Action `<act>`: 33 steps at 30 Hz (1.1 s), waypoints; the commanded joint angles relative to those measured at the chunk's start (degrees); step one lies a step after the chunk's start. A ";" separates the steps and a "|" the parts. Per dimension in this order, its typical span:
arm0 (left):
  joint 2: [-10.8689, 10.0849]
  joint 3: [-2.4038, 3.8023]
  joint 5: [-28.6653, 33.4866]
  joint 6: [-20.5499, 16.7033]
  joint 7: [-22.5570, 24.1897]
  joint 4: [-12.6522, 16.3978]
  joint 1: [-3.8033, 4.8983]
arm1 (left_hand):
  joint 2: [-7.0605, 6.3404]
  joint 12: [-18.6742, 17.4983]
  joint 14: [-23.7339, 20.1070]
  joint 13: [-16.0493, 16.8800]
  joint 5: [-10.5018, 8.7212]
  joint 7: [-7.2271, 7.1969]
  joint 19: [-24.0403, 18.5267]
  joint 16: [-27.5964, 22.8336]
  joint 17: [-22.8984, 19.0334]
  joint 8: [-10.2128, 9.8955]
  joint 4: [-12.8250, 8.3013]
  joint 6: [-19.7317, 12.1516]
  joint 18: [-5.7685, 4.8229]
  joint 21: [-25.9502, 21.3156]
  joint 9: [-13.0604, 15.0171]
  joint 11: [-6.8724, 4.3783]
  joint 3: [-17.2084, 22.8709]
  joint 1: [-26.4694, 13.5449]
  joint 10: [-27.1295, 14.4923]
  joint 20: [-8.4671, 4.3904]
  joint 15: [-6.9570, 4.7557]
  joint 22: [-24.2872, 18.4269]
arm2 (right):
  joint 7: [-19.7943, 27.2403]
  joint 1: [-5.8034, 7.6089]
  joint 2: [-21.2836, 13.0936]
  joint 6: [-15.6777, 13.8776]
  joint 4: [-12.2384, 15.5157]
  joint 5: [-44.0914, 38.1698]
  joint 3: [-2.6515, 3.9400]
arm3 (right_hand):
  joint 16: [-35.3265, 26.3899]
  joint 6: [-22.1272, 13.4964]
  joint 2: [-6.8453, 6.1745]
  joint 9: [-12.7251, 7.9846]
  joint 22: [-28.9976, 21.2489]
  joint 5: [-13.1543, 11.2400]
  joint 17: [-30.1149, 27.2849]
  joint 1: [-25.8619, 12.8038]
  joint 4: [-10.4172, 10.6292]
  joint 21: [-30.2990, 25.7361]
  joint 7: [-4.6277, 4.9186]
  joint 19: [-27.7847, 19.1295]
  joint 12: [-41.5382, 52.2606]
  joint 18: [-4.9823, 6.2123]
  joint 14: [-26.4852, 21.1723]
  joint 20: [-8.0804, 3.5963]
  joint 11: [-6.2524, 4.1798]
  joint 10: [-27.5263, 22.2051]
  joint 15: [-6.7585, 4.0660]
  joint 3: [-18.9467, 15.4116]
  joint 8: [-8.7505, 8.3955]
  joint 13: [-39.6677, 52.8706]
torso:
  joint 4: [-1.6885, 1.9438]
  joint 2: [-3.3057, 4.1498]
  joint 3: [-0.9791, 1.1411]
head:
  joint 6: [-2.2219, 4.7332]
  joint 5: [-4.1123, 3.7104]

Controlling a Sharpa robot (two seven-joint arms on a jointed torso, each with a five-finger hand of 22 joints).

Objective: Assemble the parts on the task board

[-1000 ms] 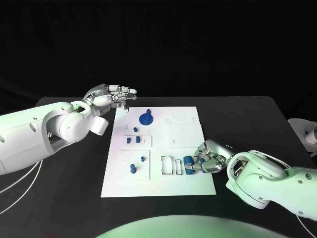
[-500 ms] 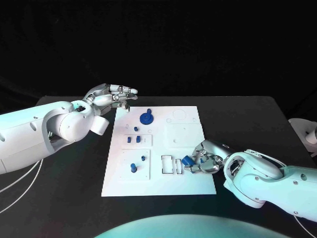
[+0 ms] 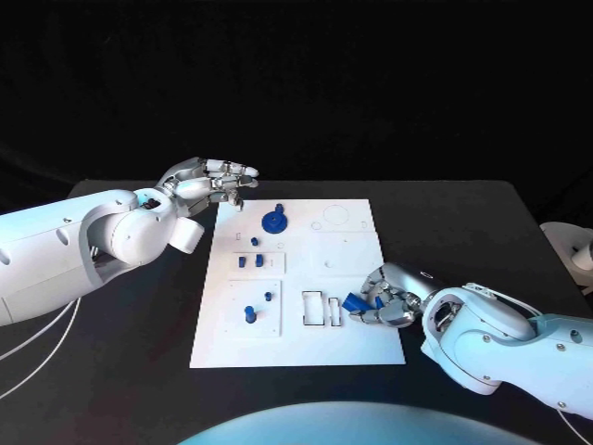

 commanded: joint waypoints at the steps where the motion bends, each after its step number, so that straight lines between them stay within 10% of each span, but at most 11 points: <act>1: 0.17 0.04 0.39 1.00 0.14 0.09 0.04 | 0.44 0.30 -0.31 0.09 0.22 0.08 -0.16 0.04 -0.11 0.32 0.56 -0.33 0.36 -0.32 -0.11 -0.12 0.02 -0.37 -0.50 0.12 0.09 -0.11 | -0.26 0.75 -0.19 -2.10 0.68 1.43 0.09 | 0.45 1.76 2.23 0.22 13.18 0.27 8.46 2.05 0.16 0.35 -1.14 4.01 0.24 -1.01 4.73 -0.42 -0.42 0.11 -0.50 0.34 0.63 1.45 | -0.01 -0.04 0.00 | 0.15 -0.11; 33: 0.70 0.02 0.41 -0.01 1.15 0.14 0.02 | 0.56 0.39 -0.31 0.10 0.22 0.09 -0.16 0.08 -0.14 0.35 0.70 -0.34 0.36 -0.38 -0.11 -0.12 0.05 -0.47 -0.54 0.15 0.10 -0.16 | 2.36 0.80 7.25 1.31 -0.83 6.27 0.22 | 0.86 3.74 3.67 0.45 13.44 -0.49 9.72 -7.32 0.33 1.45 -1.73 4.27 1.47 -1.21 4.96 -0.80 -0.88 1.73 -0.88 0.21 1.79 3.43 | 0.08 0.12 -0.03 | 0.07 0.62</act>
